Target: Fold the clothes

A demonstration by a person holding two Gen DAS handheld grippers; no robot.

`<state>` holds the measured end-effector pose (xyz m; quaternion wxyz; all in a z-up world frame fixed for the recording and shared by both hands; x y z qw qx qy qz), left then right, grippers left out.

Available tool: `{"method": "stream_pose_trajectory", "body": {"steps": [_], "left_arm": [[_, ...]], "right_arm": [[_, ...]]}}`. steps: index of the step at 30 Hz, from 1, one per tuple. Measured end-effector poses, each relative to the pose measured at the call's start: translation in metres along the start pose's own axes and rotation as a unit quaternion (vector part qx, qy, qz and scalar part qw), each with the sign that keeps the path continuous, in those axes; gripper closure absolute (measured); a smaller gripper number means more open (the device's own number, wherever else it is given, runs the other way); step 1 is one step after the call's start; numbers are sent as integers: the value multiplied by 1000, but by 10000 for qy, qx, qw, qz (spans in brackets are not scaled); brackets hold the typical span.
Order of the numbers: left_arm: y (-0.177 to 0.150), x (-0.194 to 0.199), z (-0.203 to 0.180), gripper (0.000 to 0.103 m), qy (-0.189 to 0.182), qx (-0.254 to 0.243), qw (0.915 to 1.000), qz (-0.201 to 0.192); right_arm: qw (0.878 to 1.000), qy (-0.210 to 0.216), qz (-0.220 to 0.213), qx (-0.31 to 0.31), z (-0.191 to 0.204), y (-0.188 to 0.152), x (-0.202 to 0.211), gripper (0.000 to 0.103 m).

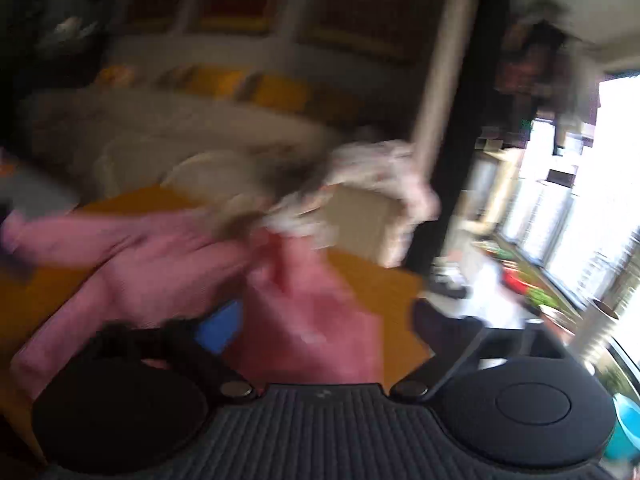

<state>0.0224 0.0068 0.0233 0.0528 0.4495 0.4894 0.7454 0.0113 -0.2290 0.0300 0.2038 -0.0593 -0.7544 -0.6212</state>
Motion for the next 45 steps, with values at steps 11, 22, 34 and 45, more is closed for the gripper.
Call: {"method": "stream_pose_trajectory", "body": {"steps": [11,22,34,45], "left_arm": [[3,-77,-35,64,665,-1352,9881,305],[0,8,74,97,2114,-330,9765,270],[-3,17,66,32,574,796,9946,-325],[14,-65,23,21,506,218,9977,407]], "right_arm": [[9875,227,725,1378,48,-44,-18,49],[9810,139,418,1887,49,-48,-6,56],[9566,176,298,2893,92,-45,-47,71],[9994,-159,64,304,9,-7,-43,76]]}}
Point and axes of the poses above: each gripper's, at about its wrist camera, not at the fingertips, and x roughly against the way its jaws point, z to its left, y to its top, the point moved 2 cm from there along -x, roughly the way its jaws point, and after that the axes turned 10 degrees about -x, right-handed, at the moved point
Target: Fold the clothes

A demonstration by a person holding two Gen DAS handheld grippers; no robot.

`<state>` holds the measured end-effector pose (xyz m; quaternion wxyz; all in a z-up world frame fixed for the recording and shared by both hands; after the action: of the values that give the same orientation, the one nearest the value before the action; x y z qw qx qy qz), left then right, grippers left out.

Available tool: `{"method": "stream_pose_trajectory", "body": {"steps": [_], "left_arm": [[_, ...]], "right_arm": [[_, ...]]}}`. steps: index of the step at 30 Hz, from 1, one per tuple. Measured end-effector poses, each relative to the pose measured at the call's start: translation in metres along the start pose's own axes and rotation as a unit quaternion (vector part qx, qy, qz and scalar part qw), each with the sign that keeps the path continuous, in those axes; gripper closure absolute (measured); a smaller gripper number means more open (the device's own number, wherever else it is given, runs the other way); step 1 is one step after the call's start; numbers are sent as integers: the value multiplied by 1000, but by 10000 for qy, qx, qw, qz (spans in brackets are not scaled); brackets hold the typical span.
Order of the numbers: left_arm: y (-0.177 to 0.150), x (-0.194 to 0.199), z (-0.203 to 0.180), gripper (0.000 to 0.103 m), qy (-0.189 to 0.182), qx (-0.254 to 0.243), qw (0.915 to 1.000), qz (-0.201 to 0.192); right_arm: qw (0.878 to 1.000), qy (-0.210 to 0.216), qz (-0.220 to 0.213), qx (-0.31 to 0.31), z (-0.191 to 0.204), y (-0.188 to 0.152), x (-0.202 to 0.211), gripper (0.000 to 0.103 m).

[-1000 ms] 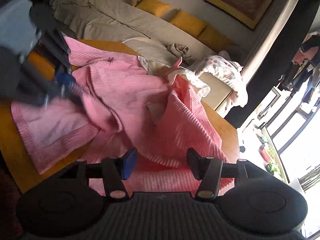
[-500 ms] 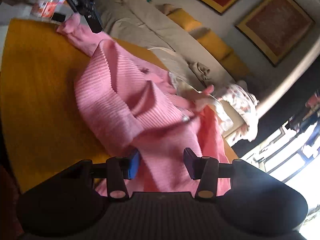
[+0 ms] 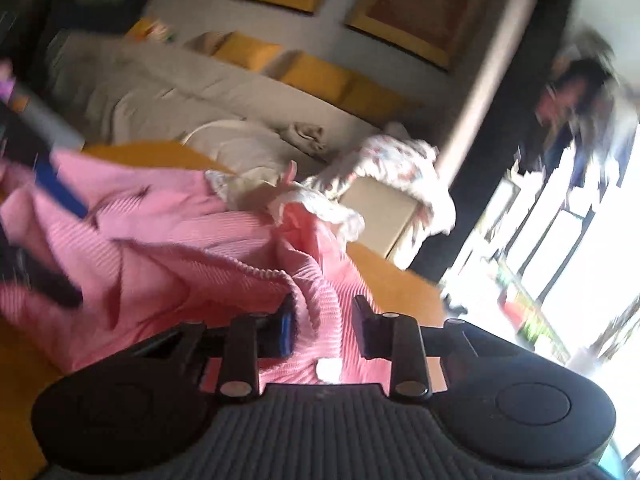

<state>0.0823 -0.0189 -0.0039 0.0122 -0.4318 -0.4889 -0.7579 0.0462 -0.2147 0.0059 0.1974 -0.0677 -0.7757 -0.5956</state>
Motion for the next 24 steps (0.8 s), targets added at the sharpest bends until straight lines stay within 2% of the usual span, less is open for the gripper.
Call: {"method": "stream_pose_trajectory", "body": {"steps": [2,4,5,6,7,8,12,16,18,22,24], "left_arm": [[-3,-3,2,27,35,5,10000,50],[-4,-8,8,40,217,-19,9997,93],[-3,-10,14,57,331,-4,9994,110],[-3,-12,20,81,445,12,9989,126],[0,-10,31,91,493,146,9987,63],[3,-8,42,96,540,282,9981,-3],[16,41,81,97,858,974,9892,-687],[12,89,88,97,911,1061,9841,-1096],[-3,101,80,97,818,996,9866,-1005],[-50,100,62,97,710,825,9936,-303],[-72,99,64,96,719,961,9928,-20]], "right_arm": [[9980,177,87,-599,-13,-2,-8,76],[9916,421,125,-1214,-25,-3,-17,76],[9878,507,117,-1465,-29,-4,-19,77],[9833,592,107,-1716,-34,-4,-22,81],[9780,659,78,-1978,-39,-3,-24,84],[9723,715,34,-2227,-46,-1,-26,85],[9501,777,-371,-2997,-75,10,-15,89],[9503,731,-681,-2948,-91,17,16,89],[9568,707,-589,-2759,-91,10,31,89],[9700,551,-2,-2368,-87,-27,52,89],[9750,426,294,-2161,-83,-47,60,89]]}}
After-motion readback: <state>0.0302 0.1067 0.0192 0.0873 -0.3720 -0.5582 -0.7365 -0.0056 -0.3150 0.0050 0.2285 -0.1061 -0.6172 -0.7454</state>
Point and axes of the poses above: each gripper's, at about its wrist camera, not at the fingertips, and x roughly against the way its jaws point, z to its left, y to its top, the point moved 2 cm from there along -x, roughly the way its jaws point, and after that the axes turned 10 degrees about -x, right-handed, at the moved point
